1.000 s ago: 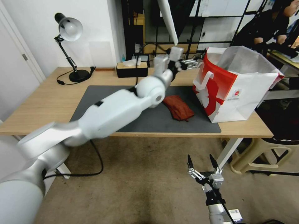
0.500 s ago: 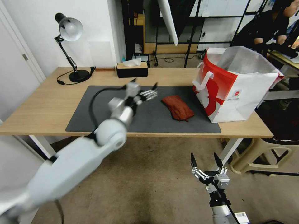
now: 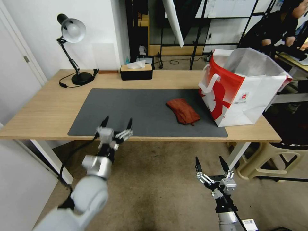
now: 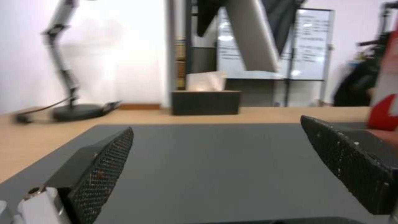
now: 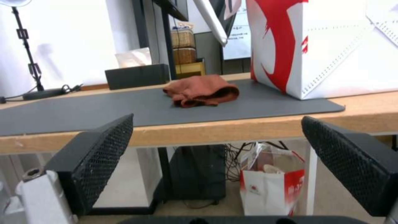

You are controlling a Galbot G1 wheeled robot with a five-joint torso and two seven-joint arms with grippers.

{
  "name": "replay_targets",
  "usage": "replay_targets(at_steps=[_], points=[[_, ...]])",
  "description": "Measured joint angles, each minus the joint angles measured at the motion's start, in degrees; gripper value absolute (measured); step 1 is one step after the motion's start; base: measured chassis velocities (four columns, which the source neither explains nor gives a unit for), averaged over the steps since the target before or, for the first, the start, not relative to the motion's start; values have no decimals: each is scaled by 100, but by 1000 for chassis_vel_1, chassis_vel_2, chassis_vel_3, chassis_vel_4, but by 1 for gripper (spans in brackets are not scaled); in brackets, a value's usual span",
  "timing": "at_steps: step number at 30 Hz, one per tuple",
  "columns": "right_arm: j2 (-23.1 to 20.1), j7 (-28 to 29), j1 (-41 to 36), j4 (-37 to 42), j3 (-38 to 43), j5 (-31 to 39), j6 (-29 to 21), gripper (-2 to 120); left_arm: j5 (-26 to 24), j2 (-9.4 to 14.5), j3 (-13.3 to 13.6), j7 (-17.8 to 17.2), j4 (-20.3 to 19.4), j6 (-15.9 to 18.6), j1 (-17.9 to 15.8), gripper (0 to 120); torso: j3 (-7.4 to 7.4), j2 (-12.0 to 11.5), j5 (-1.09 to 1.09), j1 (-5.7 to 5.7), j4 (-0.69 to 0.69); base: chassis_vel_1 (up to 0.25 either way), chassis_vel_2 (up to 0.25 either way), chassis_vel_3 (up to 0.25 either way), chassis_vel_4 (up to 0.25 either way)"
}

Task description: Sweep shrimp from table into container with towel, then put container into takeout bag.

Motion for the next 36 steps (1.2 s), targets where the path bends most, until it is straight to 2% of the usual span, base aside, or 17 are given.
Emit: replay_targets(at_steps=[2, 4, 5, 6, 7, 9, 17, 36], points=[[-16, 12, -18, 54, 20, 31, -26, 100, 272, -289, -145, -34, 84, -336, 404, 100, 0, 0, -2, 0, 1, 0, 0, 0, 0], [-21, 16, -22, 66, 22, 40, -35, 100, 311, -332, -166, -39, 97, -386, 470, 100, 0, 0, -1, -1, 1, 0, 0, 0, 0], [-56, 51, -48, 117, 34, 83, -108, 100, 465, -488, -222, -39, 141, -503, 797, 100, 0, 0, -1, 0, 2, 0, 0, 0, 0], [-56, 51, -48, 117, 34, 83, -108, 100, 465, -488, -222, -39, 141, -503, 797, 100, 0, 0, -1, 0, 2, 0, 0, 0, 0], [-71, 91, -63, 166, 36, 107, -175, 100, 591, -593, -229, -87, 183, -520, 967, 100, 0, 0, 1, 0, 1, 0, 0, 0, 0], [-84, 162, -94, 247, 41, 109, -290, 100, 759, -725, -232, -155, 280, -571, 1092, 100, 0, 0, -1, 0, 0, 0, 0, 0, 0], [-134, 458, -114, 451, 82, -27, -402, 100, 1017, -908, -249, -124, 525, -760, 1247, 100, 1, 0, -1, 0, 0, 0, 0, 0, 0], [-168, 443, -139, 487, 82, -28, -414, 100, 984, -904, -231, -116, 555, -758, 1215, 100, 1, -1, -1, 1, 1, 0, 0, 0, 0]])
